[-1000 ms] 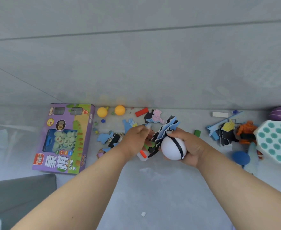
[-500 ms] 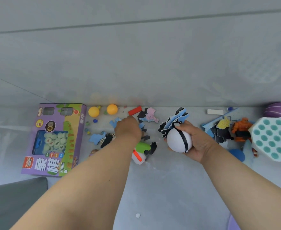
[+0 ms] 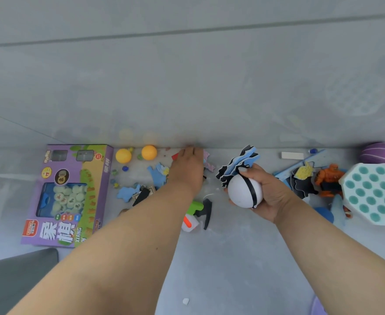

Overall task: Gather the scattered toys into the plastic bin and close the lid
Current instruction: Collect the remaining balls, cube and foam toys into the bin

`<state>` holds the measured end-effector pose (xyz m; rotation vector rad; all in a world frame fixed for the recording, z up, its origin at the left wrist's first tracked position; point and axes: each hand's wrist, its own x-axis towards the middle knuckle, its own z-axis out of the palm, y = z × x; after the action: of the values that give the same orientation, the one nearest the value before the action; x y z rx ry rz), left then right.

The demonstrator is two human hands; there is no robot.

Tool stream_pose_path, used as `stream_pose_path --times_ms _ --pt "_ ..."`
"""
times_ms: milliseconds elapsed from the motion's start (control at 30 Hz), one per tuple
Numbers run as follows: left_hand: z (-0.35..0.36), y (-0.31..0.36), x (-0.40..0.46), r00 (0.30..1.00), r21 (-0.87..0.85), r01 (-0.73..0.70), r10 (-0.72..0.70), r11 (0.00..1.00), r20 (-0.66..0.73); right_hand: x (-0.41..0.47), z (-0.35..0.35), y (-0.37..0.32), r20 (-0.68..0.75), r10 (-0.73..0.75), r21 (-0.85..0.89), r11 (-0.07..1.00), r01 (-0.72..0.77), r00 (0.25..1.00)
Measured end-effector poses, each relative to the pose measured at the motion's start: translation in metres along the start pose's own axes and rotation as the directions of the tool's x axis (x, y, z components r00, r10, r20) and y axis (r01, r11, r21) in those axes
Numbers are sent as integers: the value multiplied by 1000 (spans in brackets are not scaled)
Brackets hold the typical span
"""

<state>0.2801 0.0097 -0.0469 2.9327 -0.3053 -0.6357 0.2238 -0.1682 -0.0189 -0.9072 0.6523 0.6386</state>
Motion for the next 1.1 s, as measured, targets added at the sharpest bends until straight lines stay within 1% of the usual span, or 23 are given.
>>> stream_pose_path --times_ms 100,200,300,400,500,567,633,667,733,800,833,933,967,1100 --pt "1 6 0 998 -60 49 -47 997 45 1 1 0 -2 -7 -8 1000 7 1000" --pt "3 8 2 984 -125 153 -140 980 108 2 2 2 -5 -6 -2 1000 6 1000" --pt "3 5 3 977 -148 205 -192 968 97 3 2 5 -7 -5 -7 1000 5 1000" --pt "3 2 3 982 -150 188 -186 971 28 4 0 9 -17 0 -6 1000 -1 1000" --pt "5 5 -2 994 -179 98 -103 979 -24 6 0 11 -32 3 -9 1000 -3 999" --pt "5 4 -6 997 -246 74 -78 966 -9 7 1 13 -35 4 -20 1000 -5 999" --pt "2 -2 -10 996 -321 88 -85 943 24 8 4 13 -36 4 -29 1000 -5 999" --pt "1 -7 -10 995 -323 95 -88 942 37 9 5 13 -32 4 -34 999 -5 999" --pt "-4 -15 -12 993 -266 108 -90 958 80 10 9 13 -26 6 -42 999 -7 1000" --pt "-6 -22 -13 994 -230 92 -77 969 75 11 13 12 -24 6 -43 999 -7 1000" --pt "-6 -25 -14 996 -226 82 -74 971 45 12 14 12 -27 4 -45 999 -5 1000" --pt "-7 -35 -12 987 -187 100 -121 977 -107 14 18 10 -27 -1 -53 999 0 1000" --pt "-7 -38 -10 983 -183 114 -137 976 -118 15 19 10 -29 -4 -60 998 2 1000" --pt "-7 -38 -4 989 -142 144 -147 979 -11 20 25 10 -33 -2 -77 997 0 999"
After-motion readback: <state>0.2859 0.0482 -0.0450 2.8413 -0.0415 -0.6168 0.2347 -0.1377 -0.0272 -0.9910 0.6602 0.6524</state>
